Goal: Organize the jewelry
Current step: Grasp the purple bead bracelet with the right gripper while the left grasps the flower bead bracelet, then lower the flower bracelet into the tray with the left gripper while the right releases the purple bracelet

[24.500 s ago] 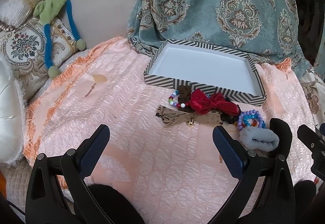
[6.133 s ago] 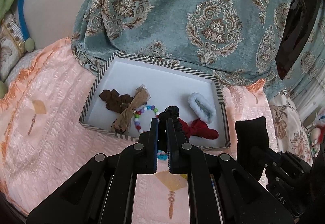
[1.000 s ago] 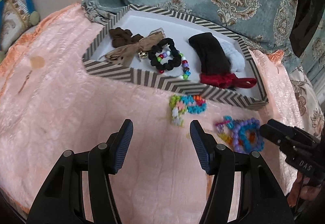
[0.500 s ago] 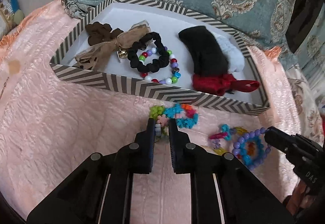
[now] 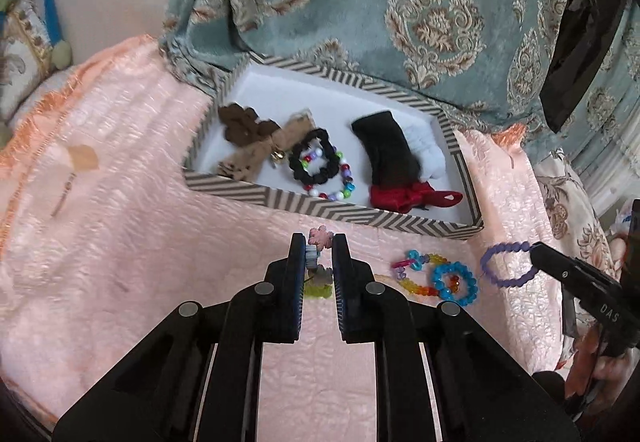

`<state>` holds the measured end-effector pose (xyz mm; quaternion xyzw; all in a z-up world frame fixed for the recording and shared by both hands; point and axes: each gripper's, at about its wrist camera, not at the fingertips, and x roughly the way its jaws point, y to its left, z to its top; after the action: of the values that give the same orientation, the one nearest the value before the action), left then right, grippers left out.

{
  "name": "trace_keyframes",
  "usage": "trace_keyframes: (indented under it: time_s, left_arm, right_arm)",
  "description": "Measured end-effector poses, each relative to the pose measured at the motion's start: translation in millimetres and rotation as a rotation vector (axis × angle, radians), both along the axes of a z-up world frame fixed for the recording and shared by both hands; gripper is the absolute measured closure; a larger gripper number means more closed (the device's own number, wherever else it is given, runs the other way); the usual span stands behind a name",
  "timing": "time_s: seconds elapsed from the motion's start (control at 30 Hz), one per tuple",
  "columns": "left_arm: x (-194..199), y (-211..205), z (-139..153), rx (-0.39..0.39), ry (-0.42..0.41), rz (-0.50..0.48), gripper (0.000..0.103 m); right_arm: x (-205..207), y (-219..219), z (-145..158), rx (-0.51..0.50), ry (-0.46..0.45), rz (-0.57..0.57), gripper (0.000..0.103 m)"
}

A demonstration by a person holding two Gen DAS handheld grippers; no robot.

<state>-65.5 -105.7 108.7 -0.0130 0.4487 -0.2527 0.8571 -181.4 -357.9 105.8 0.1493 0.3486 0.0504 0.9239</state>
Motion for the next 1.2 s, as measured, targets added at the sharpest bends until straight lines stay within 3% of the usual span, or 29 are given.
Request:
trace_keyframes:
  time_s: [0.43, 1.2]
  left_arm:
    - [8, 7, 33, 0.025, -0.07, 0.037, 0.091]
    - [51, -34, 42, 0.134, -0.149, 0.04, 0.091]
  right_arm:
    - [12, -10, 21, -0.048, -0.015, -0.022, 0.094]
    - [72, -29, 23, -0.115, 0.034, -0.015, 0.094]
